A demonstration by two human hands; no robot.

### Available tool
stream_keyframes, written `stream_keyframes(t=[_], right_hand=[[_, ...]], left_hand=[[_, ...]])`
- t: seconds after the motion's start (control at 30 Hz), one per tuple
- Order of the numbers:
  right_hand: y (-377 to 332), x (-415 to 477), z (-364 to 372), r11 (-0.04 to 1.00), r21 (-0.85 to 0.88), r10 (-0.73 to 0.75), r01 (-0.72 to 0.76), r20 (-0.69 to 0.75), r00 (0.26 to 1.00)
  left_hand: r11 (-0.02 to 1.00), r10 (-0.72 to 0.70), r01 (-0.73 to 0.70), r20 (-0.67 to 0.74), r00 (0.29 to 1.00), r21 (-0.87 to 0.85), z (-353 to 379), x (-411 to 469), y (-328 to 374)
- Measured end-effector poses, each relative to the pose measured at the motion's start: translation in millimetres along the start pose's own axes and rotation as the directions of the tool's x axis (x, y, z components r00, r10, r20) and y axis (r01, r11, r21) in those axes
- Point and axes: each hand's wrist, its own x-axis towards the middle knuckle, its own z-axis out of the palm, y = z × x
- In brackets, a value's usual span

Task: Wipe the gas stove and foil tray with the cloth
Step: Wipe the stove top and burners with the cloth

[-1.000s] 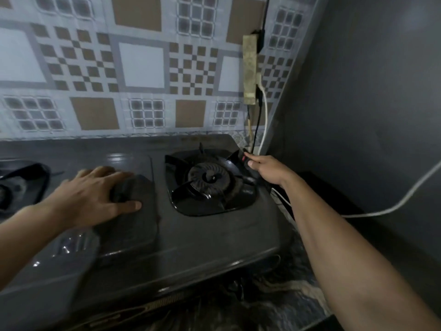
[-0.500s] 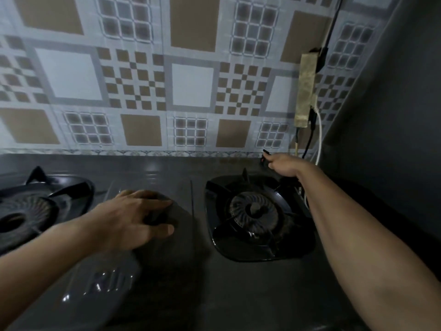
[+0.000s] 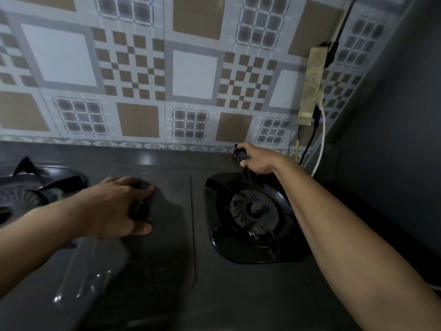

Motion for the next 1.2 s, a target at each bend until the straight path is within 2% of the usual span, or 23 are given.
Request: stream_keyframes(t=[0.2, 0.23, 0.37, 0.47, 0.6, 0.77, 0.97, 1.1, 1.2], right_hand=[[-10, 12, -7, 0.954, 0.294, -0.067, 0.051, 0.043, 0.997], [-14, 15, -9, 0.963, 0.266, -0.071, 0.051, 0.064, 0.995], [-47, 23, -4, 0.994, -0.096, -0.042, 0.053, 0.114, 0.993], [-81, 25, 6, 0.981, -0.18, -0.051, 0.078, 0.153, 0.987], [-122, 27, 21, 0.972, -0.204, -0.086, 0.116, 0.152, 0.985], [-155, 22, 40, 0.978, -0.157, -0.124, 0.138, 0.098, 0.987], [-166, 1, 64, 0.986, -0.005, -0.169, 0.169, -0.076, 0.983], [-179, -22, 67, 0.984, -0.071, -0.173, 0.163, -0.154, 0.973], [-189, -38, 65, 0.987, -0.049, -0.159, 0.152, -0.181, 0.971]], left_hand=[[0.999, 0.002, -0.002, 0.004, 1.0, -0.032, 0, -2, -5], [1.0, 0.004, -0.004, -0.002, 1.0, -0.027, -1, -2, -6], [1.0, 0.004, -0.004, 0.0, 1.0, -0.009, 0, -2, -9], [1.0, 0.009, -0.009, 0.011, 1.0, -0.01, 2, -1, -11], [1.0, 0.016, -0.016, -0.008, 1.0, -0.027, 5, -2, -12], [0.997, 0.03, -0.034, -0.061, 0.998, -0.069, 7, -4, -14], [0.989, 0.006, -0.024, -0.122, 0.992, -0.145, 9, -5, -18], [0.991, 0.039, -0.057, -0.144, 0.989, -0.124, 10, -5, -25], [0.979, 0.072, -0.103, -0.172, 0.982, -0.174, 6, -14, -33]])
